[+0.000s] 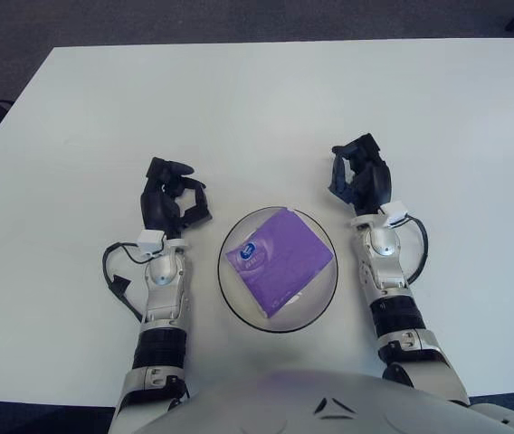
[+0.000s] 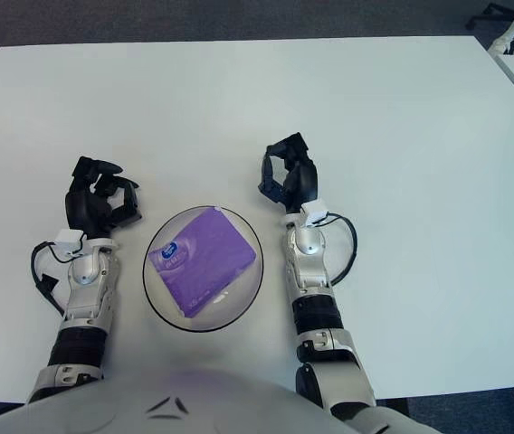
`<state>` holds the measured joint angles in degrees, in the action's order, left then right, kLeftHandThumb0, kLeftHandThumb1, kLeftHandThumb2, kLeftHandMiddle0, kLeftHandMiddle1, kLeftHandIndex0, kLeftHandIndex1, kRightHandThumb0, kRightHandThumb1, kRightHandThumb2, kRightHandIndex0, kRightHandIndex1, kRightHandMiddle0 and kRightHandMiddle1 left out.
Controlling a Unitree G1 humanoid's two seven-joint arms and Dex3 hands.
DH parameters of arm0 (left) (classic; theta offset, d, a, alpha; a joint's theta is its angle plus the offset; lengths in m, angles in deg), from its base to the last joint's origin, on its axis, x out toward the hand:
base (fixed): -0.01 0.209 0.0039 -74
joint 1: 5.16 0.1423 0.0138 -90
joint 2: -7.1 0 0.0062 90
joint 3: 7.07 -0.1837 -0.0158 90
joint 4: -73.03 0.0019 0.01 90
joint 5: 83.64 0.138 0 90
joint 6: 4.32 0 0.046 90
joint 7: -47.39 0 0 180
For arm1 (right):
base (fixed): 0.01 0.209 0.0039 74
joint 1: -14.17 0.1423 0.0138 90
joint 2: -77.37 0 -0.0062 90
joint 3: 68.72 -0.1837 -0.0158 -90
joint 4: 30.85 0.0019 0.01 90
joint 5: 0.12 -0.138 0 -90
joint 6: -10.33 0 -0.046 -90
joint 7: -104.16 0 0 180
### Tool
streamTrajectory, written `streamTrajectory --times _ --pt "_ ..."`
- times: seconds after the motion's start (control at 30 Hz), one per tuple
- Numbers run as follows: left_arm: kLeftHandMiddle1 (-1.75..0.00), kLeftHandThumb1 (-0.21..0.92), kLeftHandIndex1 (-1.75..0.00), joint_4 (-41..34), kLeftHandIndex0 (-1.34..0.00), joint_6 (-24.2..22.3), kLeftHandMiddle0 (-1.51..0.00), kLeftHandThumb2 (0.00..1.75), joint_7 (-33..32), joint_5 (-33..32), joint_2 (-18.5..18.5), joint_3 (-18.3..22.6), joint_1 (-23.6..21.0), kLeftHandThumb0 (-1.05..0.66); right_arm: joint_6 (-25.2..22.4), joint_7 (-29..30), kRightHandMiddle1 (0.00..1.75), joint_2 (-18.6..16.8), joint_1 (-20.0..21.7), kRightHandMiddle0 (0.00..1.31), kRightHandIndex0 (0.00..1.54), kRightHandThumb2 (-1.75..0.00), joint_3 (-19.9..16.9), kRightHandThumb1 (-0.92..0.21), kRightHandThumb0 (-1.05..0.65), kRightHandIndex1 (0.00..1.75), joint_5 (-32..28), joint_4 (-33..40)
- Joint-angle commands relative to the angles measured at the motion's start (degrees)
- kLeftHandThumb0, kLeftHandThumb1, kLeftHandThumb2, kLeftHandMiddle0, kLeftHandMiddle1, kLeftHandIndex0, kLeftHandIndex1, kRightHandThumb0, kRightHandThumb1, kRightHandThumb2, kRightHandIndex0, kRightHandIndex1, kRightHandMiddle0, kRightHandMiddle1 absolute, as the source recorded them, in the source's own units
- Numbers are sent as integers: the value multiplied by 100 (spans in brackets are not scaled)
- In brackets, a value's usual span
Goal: Put the tissue paper into the plate.
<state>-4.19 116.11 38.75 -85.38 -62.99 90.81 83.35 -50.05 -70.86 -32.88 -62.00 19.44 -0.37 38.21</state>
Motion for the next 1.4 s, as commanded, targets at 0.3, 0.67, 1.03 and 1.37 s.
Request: streamTrajectory --times 0.3,0.67,1.03,1.37 --pt "-157 24 -175 918 -48 96 -72 136 -144 216 84 18 701 -1 46 337 175 27 -81 25 56 -66 -189 -83 -36 128 148 -915" --pt "-152 28 -175 1111 -46 174 -71 130 -471 497 25 -17 577 -1 458 464 175 120 124 21 55 -55 -223 -90 -35 127 262 -1719" --pt "-146 31 -175 1250 -44 94 -73 125 -849 889 -89 -143 501 -1 550 769 175 35 147 24 56 -65 -188 -84 -36 127 393 -2108" --pt "-141 34 -175 1403 -42 108 -73 120 -1168 1212 -222 -313 460 -1 555 1022 175 27 85 34 58 -86 -61 -68 -38 134 595 -2243"
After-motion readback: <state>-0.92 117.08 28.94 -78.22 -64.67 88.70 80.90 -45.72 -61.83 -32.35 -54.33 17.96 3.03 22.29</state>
